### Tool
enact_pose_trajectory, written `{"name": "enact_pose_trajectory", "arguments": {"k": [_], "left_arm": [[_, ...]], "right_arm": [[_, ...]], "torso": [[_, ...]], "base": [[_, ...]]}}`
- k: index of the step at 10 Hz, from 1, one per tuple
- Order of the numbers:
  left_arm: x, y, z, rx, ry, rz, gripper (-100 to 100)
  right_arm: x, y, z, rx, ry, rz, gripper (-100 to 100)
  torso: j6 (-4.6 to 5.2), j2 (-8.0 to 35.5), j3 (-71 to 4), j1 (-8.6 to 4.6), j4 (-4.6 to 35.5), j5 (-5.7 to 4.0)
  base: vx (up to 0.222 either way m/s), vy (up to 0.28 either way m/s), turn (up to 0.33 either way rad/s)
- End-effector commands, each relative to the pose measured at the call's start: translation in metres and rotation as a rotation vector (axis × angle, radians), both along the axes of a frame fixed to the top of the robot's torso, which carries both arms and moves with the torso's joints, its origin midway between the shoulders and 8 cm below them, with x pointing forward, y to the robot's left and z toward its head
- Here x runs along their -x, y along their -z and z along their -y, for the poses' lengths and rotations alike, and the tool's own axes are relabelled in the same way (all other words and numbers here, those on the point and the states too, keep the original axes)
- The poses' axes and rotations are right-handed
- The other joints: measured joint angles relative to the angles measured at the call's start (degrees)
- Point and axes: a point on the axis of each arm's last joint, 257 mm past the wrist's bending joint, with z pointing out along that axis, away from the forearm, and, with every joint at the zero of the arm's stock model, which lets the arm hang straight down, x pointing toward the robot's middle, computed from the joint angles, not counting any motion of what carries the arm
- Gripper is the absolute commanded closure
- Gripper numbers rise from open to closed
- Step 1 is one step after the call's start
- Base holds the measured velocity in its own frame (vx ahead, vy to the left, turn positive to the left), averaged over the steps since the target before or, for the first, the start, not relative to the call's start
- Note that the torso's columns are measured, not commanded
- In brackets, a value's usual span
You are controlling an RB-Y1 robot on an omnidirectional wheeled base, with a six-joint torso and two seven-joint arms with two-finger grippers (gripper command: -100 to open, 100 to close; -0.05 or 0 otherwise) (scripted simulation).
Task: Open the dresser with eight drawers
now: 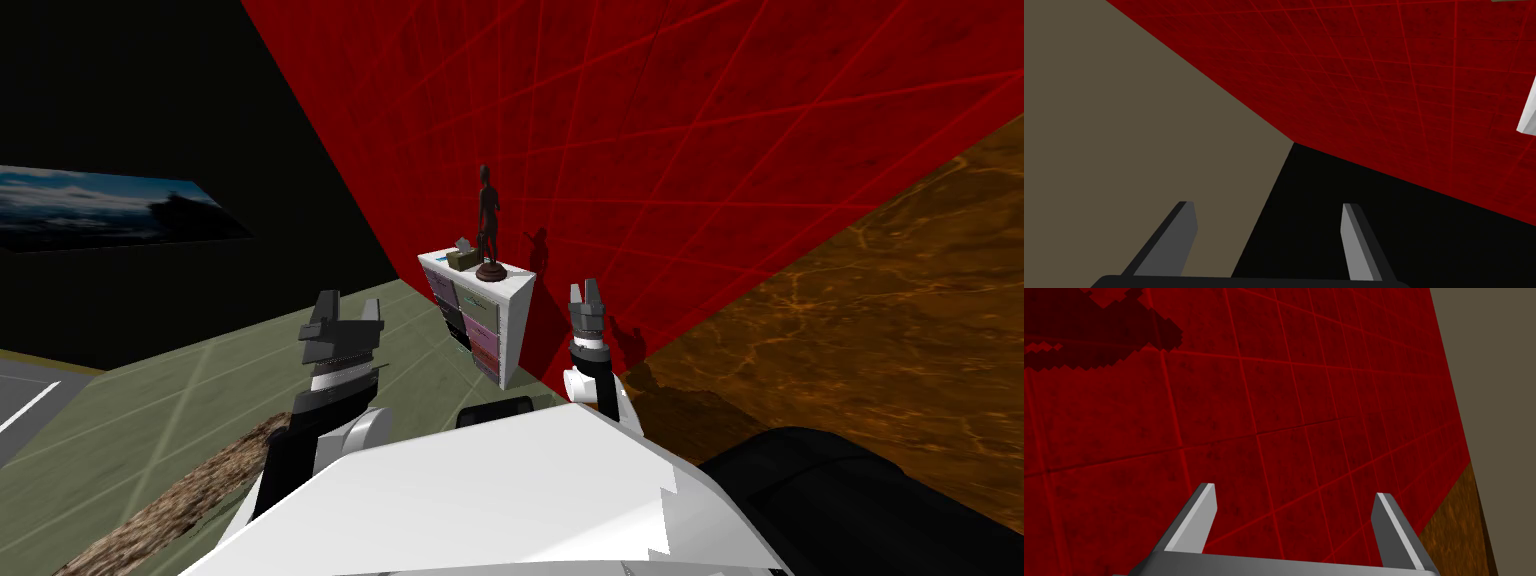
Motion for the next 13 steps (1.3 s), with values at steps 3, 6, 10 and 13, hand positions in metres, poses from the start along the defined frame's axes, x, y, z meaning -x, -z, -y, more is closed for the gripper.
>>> {"name": "enact_pose_trajectory", "arguments": {"k": [3,6,10,13], "left_arm": [[0.0,0.0,0.0,0.0,0.0,0.0,0],[0.0,0.0,0.0,0.0,0.0,0.0,0],[-0.006,0.007,0.006,-0.03,0.022,-0.02,-100],[-0.024,0.038,0.02,-0.062,0.061,-0.084,-100]], "right_arm": [[0.0,0.0,0.0,0.0,0.0,0.0,0],[0.0,0.0,0.0,0.0,0.0,0.0,0],[0.0,0.0,0.0,0.0,0.0,0.0,0],[0.0,0.0,0.0,0.0,0.0,0.0,0]], "torso": [[0.0,10.0,-20.1,0.0,10.1,0.0],[0.0,22.7,-45.4,0.0,22.7,0.0],[0.0,39.6,-79.2,0.0,39.6,0.0],[0.01,42.2,-84.5,0.03,42.2,0.01]], "base": [[0.0,0.0,0.0],[0.0,0.0,0.0],[0.003,0.001,-0.015],[0.013,0.016,-0.107]]}}
